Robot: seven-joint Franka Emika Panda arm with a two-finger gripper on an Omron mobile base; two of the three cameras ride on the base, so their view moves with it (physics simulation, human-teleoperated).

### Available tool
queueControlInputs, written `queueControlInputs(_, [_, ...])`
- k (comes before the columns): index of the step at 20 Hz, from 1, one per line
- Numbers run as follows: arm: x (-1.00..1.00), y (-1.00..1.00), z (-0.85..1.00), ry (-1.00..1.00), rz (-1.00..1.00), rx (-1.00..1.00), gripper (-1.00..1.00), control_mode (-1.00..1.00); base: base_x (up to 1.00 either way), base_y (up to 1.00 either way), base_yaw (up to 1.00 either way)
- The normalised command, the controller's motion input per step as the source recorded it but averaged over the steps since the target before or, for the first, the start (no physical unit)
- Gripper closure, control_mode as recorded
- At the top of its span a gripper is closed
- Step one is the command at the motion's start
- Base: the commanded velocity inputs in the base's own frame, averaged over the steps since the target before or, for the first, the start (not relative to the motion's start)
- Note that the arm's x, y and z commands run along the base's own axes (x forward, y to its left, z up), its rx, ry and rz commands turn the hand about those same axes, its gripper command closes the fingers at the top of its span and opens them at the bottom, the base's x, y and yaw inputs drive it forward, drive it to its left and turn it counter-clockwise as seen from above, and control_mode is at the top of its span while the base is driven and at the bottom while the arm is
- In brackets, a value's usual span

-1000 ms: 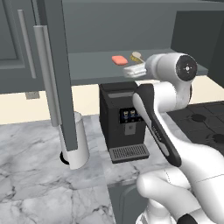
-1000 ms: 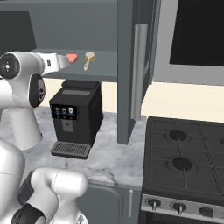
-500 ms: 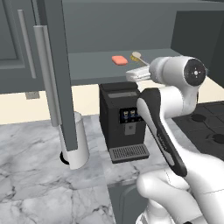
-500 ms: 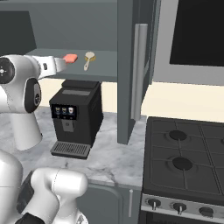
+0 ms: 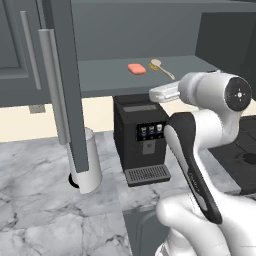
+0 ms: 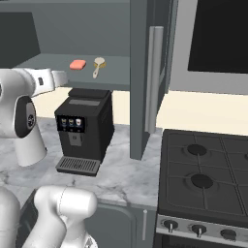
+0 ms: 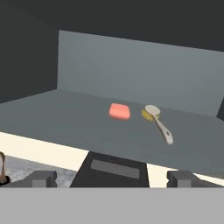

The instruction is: Pick up the bar soap and dish brush from the sink, and place them back in the cabinet, and close the cabinet doors.

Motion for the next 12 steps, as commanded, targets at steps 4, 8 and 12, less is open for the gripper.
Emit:
queueControlInputs(4, [-0.56,0.00,0.00,-0.03,0.00,0.00,-1.00,-1.00,0.00,0.00,0.00])
queueControlInputs(8, [-0.74,0.00,0.00,-0.08,0.00,0.00,-1.00,-1.00,0.00,0.00,0.00])
queueControlInputs(12, [-0.79,0.00,0.00,-0.11,0.00,0.00,-1.00,-1.00,0.00,0.00,0.00])
